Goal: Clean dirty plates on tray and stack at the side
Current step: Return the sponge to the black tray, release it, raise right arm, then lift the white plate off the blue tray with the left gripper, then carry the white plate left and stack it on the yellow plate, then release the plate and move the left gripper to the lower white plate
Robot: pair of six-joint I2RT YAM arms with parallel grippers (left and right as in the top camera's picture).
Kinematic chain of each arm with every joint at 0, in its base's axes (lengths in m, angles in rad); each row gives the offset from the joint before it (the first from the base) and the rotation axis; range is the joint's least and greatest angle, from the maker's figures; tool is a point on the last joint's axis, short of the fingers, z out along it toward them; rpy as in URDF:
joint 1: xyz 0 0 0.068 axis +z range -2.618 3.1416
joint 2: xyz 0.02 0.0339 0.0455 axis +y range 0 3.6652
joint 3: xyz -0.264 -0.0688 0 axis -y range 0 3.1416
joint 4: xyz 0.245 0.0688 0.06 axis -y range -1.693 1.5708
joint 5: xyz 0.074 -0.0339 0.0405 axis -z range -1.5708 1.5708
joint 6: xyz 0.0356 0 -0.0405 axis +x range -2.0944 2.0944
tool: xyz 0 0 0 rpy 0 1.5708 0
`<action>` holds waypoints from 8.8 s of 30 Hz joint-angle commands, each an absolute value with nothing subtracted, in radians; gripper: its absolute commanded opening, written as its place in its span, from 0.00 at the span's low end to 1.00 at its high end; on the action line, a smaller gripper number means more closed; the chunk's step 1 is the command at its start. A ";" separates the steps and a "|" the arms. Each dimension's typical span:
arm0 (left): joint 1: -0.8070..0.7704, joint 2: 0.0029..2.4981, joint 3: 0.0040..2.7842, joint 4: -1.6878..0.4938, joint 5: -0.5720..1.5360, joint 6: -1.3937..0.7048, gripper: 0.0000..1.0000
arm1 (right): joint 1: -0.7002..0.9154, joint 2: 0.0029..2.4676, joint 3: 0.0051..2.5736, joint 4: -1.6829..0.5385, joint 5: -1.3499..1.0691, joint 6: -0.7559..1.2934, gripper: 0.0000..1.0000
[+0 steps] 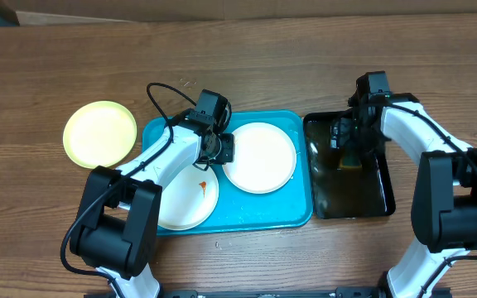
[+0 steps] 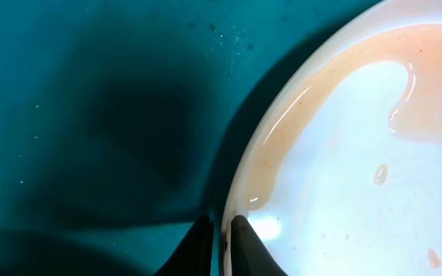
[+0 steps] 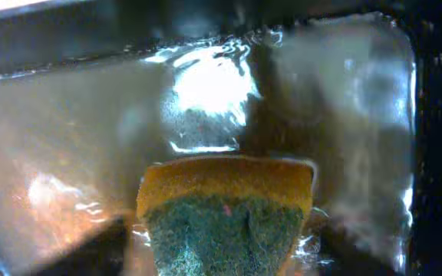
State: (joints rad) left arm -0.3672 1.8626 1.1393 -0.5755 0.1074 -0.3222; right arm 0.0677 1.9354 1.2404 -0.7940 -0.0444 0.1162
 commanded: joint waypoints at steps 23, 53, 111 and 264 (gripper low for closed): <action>-0.376 1.844 1.134 -0.574 0.101 -0.318 0.16 | 0.057 1.925 1.280 -0.995 -0.061 0.157 0.81; -0.386 1.882 1.259 -0.689 0.042 -0.290 0.04 | -0.283 1.925 1.526 -1.056 -0.061 0.210 1.00; -1.142 1.881 1.757 -0.648 -1.089 0.153 0.04 | -0.283 1.925 1.526 -1.056 -0.061 0.210 1.00; 0.078 1.477 0.889 -0.935 -0.055 -0.390 0.39 | -0.283 1.925 1.526 -1.056 -0.061 0.210 1.00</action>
